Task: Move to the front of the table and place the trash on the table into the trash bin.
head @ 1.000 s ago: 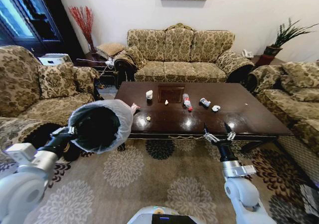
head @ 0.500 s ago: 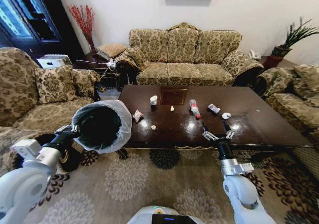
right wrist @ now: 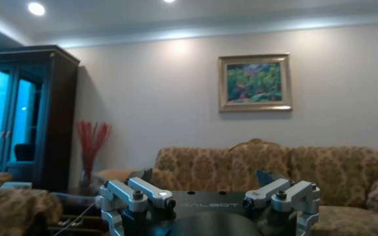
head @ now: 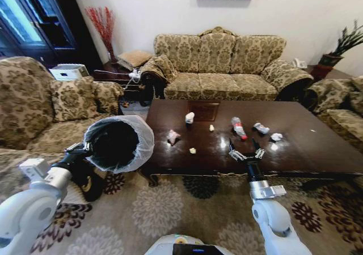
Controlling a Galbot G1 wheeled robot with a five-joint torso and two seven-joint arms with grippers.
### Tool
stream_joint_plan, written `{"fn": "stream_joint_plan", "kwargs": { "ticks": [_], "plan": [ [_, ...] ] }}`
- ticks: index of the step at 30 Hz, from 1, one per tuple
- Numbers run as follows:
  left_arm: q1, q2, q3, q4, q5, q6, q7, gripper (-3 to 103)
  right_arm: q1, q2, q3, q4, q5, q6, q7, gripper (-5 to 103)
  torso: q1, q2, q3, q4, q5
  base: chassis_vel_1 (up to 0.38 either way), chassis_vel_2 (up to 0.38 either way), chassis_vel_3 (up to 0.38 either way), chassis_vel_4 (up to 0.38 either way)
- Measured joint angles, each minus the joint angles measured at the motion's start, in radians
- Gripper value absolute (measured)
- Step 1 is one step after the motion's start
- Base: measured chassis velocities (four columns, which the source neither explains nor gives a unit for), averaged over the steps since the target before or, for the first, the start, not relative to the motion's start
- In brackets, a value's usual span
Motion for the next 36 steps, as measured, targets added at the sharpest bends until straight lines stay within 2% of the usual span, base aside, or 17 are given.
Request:
{"fn": "stream_joint_plan", "kwargs": {
  "ticks": [2,4,5,7,8,11,13,15,17,18,20,26,28,30,36],
  "plan": [
    [0.0,0.001,0.001,0.0,0.0,0.0,0.0,0,0.004,0.0,-0.003,-0.002,0.0,-0.008,-0.002,100,0.0,0.0,0.0,0.0,-0.0005,0.238,0.166,-0.223,-0.173],
    [-0.002,0.004,0.005,0.001,0.001,-0.001,0.0,0,0.018,-0.008,-0.018,0.0,0.017,-0.082,-0.002,100,0.0,0.0,0.0,0.0001,-0.001,0.14,0.096,-0.058,-0.11],
    [-0.002,0.004,0.005,0.001,0.001,-0.001,0.0,0,0.018,-0.008,-0.018,0.0,0.017,-0.082,-0.002,100,0.0,0.0,0.0,0.0001,-0.001,0.102,0.096,0.002,-0.082],
    [-0.006,0.006,0.014,0.003,0.001,-0.003,0.001,0,0.055,-0.028,-0.053,0.004,0.083,-0.241,0.032,100,0.0,0.0,0.0,0.0,0.0003,0.0,0.0,0.0,0.0],
    [-0.006,0.006,0.014,0.003,0.001,-0.003,0.001,0,0.055,-0.028,-0.053,0.004,0.083,-0.241,0.032,100,0.0,0.0,0.0,0.0,0.0003,0.0,0.0,0.0,0.0],
    [-0.008,0.006,0.027,0.003,0.001,-0.004,0.003,0,0.141,-0.052,-0.103,-0.027,0.183,-0.437,0.085,100,0.001,0.0,0.0,-0.0004,0.002,-0.059,-0.051,0.016,0.013],
    [-0.009,0.008,0.033,0.003,0.001,-0.005,0.005,0,0.193,-0.064,-0.141,-0.054,0.217,-0.493,0.114,100,0.001,0.0,0.0,-0.0008,0.0005,-0.083,-0.074,0.043,0.026],
    [-0.01,0.009,0.034,0.003,0.001,-0.005,0.005,0,0.212,-0.067,-0.157,-0.065,0.224,-0.508,0.122,100,0.001,0.0,0.0,-0.0008,0.0002,-0.073,-0.056,0.051,0.019],
    [-0.021,0.019,0.048,0.013,0.001,-0.005,0.004,0,0.289,-0.074,-0.247,-0.127,0.235,-0.54,0.142,100,0.001,0.0,0.0,-0.0002,0.0008,-0.031,0.002,0.004,0.006],
    [-0.021,0.019,0.048,0.013,0.001,-0.005,0.004,0,0.289,-0.074,-0.247,-0.127,0.235,-0.54,0.142,100,0.001,0.0,0.0,-0.0002,0.0008,0.0,0.0,0.0,0.0],
    [-0.042,0.04,0.075,0.028,0.001,-0.005,0.0,0,0.322,-0.068,-0.3,-0.158,0.236,-0.543,0.145,100,0.001,0.0,0.0,0.0003,-0.0007,0.031,0.02,0.001,0.001],
    [-0.065,0.077,0.105,0.056,-0.003,-0.005,0.0,0,0.402,-0.044,-0.386,-0.253,0.243,-0.517,0.156,100,0.0,0.0,0.0,-0.0003,0.0,0.02,0.013,-0.001,0.002],
    [-0.069,0.092,0.109,0.07,-0.006,-0.004,0.0,0,0.461,-0.023,-0.441,-0.327,0.253,-0.509,0.208,100,0.001,0.0,0.0,-0.0003,0.0009,0.0,0.0,0.0,0.0],
    [-0.067,0.105,0.109,0.079,-0.007,-0.002,-0.001,0,0.503,-0.009,-0.478,-0.38,0.254,-0.509,0.226,100,0.001,0.0,0.0,-0.0003,0.0003,0.0,0.0,0.0,0.0],
    [-0.075,0.164,0.125,0.121,-0.013,0.0,0.005,0,0.564,0.034,-0.514,-0.475,0.24,-0.495,0.244,100,0.0,0.0,0.0,-0.0001,-0.0004,0.0,0.0,0.0,0.0]
  ]
}}
